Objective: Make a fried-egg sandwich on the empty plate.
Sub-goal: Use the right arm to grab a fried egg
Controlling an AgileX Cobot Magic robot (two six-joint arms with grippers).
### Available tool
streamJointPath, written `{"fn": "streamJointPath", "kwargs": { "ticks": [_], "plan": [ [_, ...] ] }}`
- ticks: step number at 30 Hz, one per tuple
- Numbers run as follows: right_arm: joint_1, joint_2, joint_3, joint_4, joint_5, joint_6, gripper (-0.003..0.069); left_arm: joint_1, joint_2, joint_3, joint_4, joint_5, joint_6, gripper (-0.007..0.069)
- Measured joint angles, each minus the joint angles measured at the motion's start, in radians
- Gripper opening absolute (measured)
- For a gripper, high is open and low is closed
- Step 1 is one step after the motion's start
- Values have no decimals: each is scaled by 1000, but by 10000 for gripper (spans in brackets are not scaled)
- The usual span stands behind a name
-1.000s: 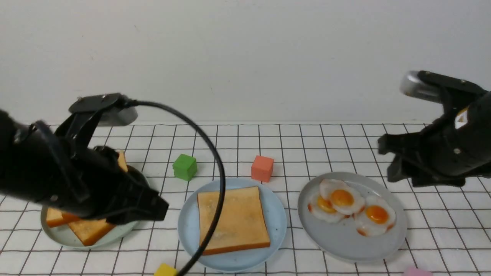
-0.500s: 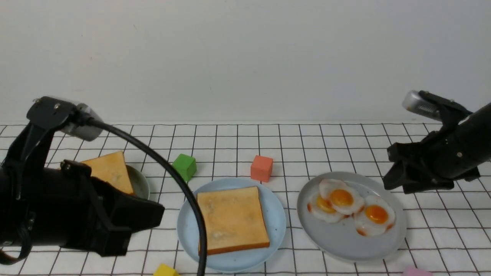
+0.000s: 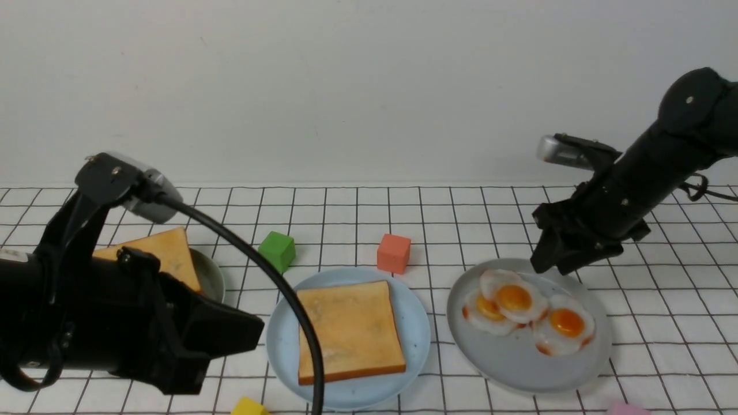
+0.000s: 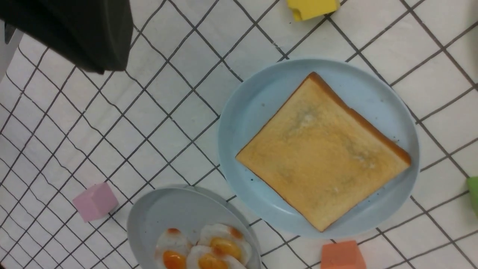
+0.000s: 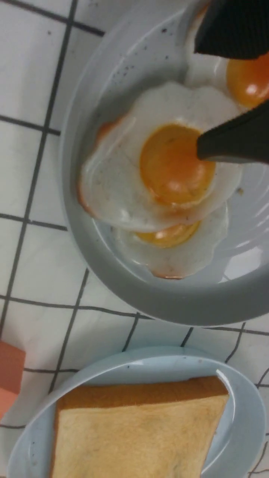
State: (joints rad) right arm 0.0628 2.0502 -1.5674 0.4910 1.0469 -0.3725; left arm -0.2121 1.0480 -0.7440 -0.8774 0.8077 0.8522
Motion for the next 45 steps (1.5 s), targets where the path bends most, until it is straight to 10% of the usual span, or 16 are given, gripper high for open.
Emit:
{"fn": "streamJointPath", "kwargs": {
  "ticks": [16, 26, 36, 45],
  "plan": [
    [5, 113, -22, 30, -5, 0, 280, 0, 0, 0, 3, 0, 1, -13],
    [5, 118, -22, 42, 0, -3, -9, 0, 0, 0, 3, 0, 1, -1],
    [21, 9, -12, 5, 36, -44, 0, 0, 0, 0, 7, 0, 1, 8],
    [327, -140, 76, -336, -14, 131, 211, 0, 0, 0, 7, 0, 1, 18]
  ]
}}
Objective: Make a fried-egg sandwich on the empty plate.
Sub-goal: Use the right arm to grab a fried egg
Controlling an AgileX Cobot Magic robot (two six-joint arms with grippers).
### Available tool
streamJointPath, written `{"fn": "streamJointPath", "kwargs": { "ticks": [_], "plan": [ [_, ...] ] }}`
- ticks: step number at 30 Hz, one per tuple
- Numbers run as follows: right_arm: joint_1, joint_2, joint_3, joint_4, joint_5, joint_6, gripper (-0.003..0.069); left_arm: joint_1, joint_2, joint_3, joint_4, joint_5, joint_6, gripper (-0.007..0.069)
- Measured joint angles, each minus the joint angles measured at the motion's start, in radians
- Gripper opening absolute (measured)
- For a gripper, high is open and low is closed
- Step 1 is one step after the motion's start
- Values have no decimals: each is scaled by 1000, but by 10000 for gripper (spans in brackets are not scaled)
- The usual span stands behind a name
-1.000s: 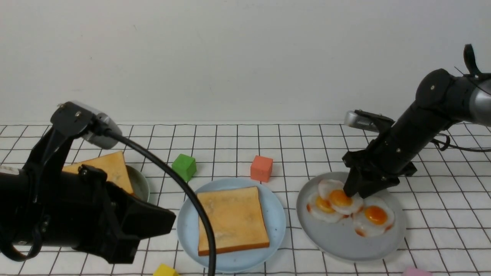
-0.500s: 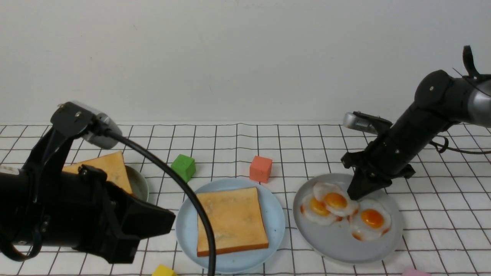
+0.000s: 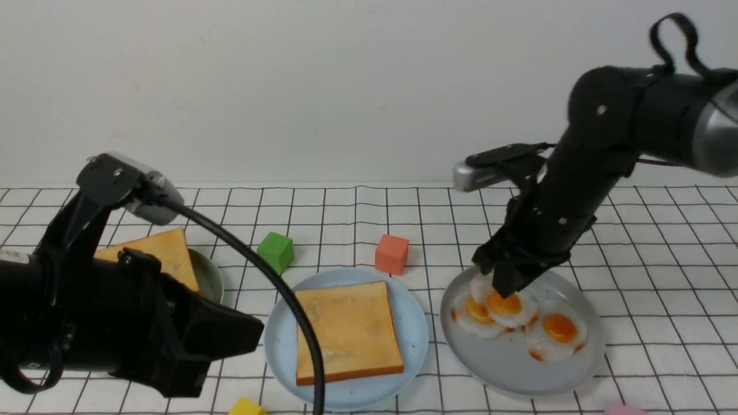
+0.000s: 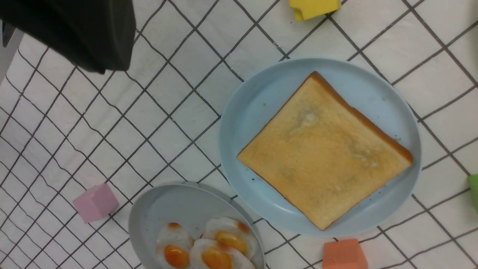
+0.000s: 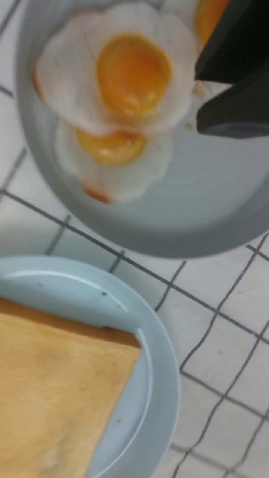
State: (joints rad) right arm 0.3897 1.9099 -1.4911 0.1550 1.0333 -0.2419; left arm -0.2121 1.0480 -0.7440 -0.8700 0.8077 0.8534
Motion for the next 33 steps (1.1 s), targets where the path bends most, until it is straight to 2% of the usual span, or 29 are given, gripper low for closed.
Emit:
{"fn": "streamJointPath", "kwargs": {
  "ticks": [4, 10, 15, 18, 20, 24, 26, 33],
  "plan": [
    [99, 34, 7, -164, -49, 146, 321, 0, 0, 0, 0, 0, 0, 23],
    [117, 93, 7, -229, -103, 230, 339, 0, 0, 0, 0, 0, -1, 31],
    [117, 139, 7, -240, -139, 242, 295, 0, 0, 0, 0, 0, -1, 36],
    [117, 155, 6, -249, -150, 242, 209, 0, 0, 0, 0, 0, -2, 38],
    [116, 156, 6, -252, -150, 242, 181, 0, 0, 0, 0, 0, -2, 38],
    [114, 156, 4, -264, -147, 242, 38, 0, 0, 0, 0, 0, -3, 39],
    [114, 155, 4, -264, -146, 242, 17, 0, 0, 0, 0, 0, -3, 39],
    [117, 120, -12, -270, -100, 242, 17, 0, 0, 0, 0, 0, -3, 50]
  ]
}}
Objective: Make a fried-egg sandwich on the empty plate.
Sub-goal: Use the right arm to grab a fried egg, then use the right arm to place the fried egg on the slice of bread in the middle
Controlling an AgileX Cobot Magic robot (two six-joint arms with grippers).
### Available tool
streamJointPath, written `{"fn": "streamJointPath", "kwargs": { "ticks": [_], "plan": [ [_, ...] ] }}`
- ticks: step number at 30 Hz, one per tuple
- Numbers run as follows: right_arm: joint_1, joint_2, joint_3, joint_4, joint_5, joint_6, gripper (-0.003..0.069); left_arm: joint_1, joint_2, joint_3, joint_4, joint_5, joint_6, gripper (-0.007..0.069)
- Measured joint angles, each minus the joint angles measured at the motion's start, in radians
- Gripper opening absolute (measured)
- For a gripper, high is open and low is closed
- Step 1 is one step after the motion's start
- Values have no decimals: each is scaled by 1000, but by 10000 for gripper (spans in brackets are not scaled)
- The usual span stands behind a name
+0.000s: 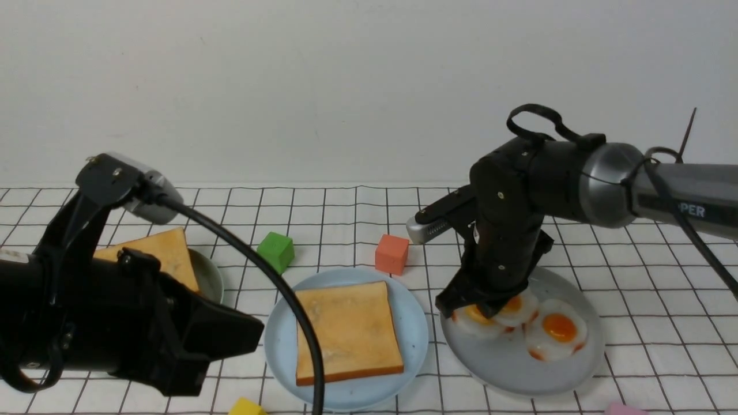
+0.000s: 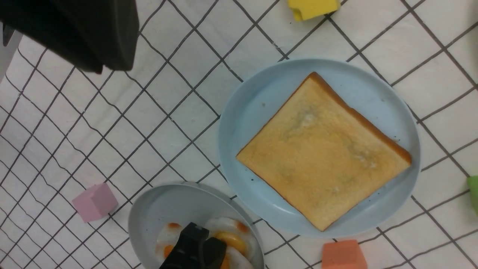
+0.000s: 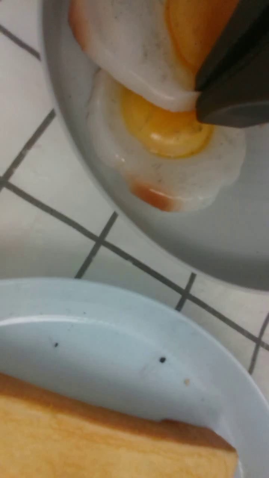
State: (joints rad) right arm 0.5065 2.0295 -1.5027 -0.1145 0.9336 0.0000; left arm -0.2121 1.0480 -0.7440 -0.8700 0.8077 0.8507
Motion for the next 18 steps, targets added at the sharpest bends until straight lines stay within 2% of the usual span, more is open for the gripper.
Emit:
{"fn": "streamJointPath", "kwargs": {
  "ticks": [3, 7, 13, 18],
  "plan": [
    [3, -31, -30, 17, 25, -7, 17, 0, 0, 0, 0, 0, 0, 53],
    [31, -87, -71, 115, 46, -45, 17, 0, 0, 0, 0, 0, 0, 58],
    [135, -68, -79, 471, -28, -186, 17, 0, 0, 0, 0, -22, -10, 67],
    [155, -1, -79, 558, -122, -195, 19, 0, 0, 0, 0, -39, -45, 74]
  ]
}}
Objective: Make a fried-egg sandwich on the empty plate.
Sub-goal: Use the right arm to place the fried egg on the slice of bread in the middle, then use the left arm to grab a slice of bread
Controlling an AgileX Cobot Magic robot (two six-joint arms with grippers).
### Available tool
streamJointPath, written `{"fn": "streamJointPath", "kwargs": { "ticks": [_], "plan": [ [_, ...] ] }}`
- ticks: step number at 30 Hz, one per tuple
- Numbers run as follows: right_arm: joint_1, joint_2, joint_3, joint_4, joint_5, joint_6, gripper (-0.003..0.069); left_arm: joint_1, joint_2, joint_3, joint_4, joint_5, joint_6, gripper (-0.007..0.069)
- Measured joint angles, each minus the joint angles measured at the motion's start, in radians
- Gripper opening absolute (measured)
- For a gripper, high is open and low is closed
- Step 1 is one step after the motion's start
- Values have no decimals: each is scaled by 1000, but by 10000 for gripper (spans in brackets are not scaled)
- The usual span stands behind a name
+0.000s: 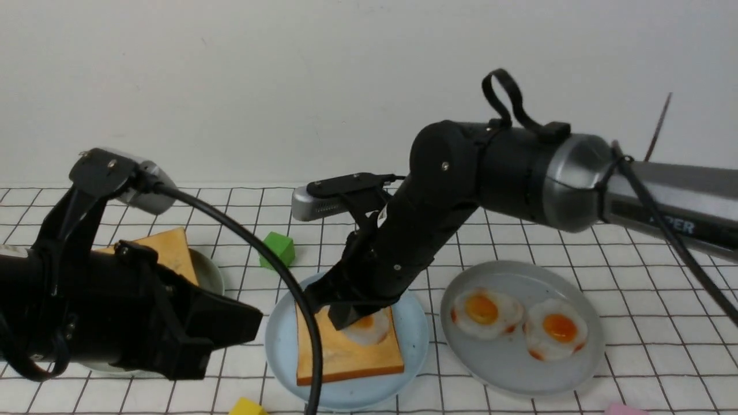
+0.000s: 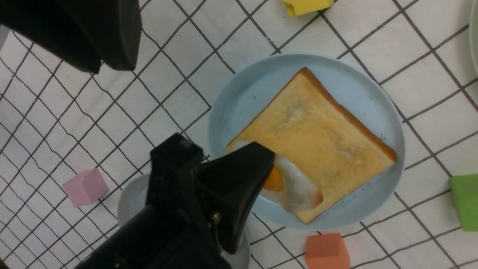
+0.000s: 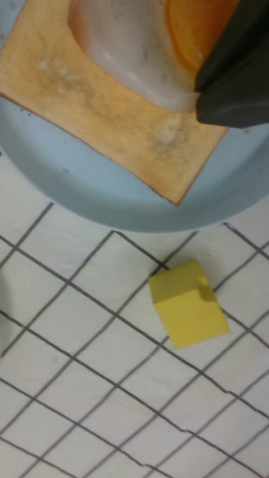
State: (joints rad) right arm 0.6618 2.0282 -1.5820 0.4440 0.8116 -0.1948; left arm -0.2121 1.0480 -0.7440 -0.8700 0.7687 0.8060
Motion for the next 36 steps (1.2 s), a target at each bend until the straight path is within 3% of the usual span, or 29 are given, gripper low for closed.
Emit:
{"fn": "streamJointPath", "kwargs": {
  "ticks": [5, 10, 13, 17, 21, 23, 24, 26, 33, 36],
  "plan": [
    [-3, 48, 1, 11, -55, 28, 74, 0, 0, 0, 0, -2, -4, 85],
    [-3, 30, 0, 22, -70, 35, 311, 0, 0, 0, 0, -12, -53, 96],
    [-7, -19, 0, -10, -59, 35, 421, 0, 0, 0, 8, -36, -166, 102],
    [-42, -153, 0, -71, 11, 35, 515, 14, 0, -3, 92, -122, -421, 107],
    [-88, -269, -1, -107, 109, 35, 531, 96, 35, -51, 219, -113, -650, 125],
    [-120, -365, 0, -130, 193, 36, 532, 208, 98, -130, 329, -43, -774, 155],
    [-122, -371, 2, -132, 203, 36, 532, 217, 104, -137, 336, -38, -774, 158],
    [-127, -444, 21, -142, 226, 36, 533, 327, 187, -218, 389, 6, -838, 223],
    [-104, -578, 159, -102, 185, 36, 533, 477, 420, -292, 432, -1, -813, 413],
    [-103, -585, 208, -88, 181, 36, 533, 483, 498, -295, 439, -37, -795, 436]
  ]
}}
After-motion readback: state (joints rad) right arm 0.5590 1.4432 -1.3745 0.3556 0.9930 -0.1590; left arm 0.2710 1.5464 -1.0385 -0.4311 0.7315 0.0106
